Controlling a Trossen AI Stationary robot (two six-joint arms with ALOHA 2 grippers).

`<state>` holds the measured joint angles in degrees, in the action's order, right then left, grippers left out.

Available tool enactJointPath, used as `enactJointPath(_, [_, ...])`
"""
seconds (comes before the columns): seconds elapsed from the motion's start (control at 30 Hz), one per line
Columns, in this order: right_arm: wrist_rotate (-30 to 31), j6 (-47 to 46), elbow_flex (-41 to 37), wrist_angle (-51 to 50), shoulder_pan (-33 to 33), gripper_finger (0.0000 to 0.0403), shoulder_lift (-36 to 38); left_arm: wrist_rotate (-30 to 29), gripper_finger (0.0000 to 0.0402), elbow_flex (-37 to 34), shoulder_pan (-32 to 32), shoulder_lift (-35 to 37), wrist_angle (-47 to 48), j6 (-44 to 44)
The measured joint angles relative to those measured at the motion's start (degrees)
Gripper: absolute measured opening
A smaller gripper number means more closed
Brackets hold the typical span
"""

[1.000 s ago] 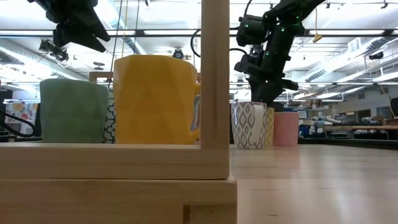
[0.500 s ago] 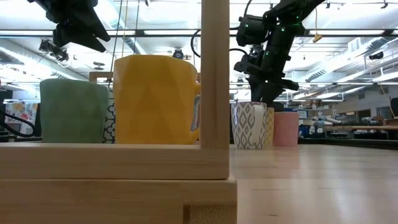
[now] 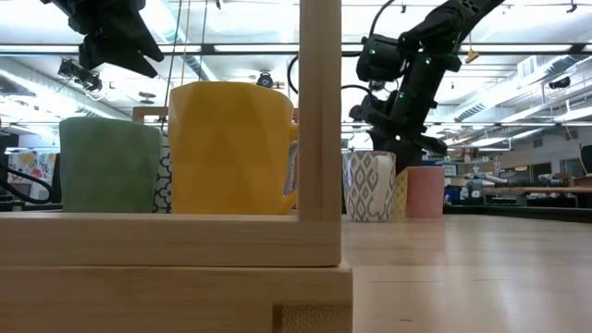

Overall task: Place coffee mugs
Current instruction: Put the gray and white mug on the shelf aligned with the dark yellow mug

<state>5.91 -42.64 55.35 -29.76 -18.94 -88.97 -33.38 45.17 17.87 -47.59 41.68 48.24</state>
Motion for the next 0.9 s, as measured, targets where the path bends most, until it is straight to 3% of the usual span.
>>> enactJointPath(0.2, [0.0,-0.9,-0.1,0.0,0.0,0.0119,0.0,0.0,0.0183,0.0,0.0,0.0,0.0,0.0])
enactJointPath(0.57, [0.0,-0.7,-0.1,0.0,0.0,0.0038,-0.1,0.0,0.0183,0.0,0.0,0.0,0.0,0.0])
enactJointPath(0.9, [-0.1,-1.1,-0.1,0.0,0.0,0.0038,-0.1,0.0,0.0183,0.0,0.0,0.0,0.0,0.0])
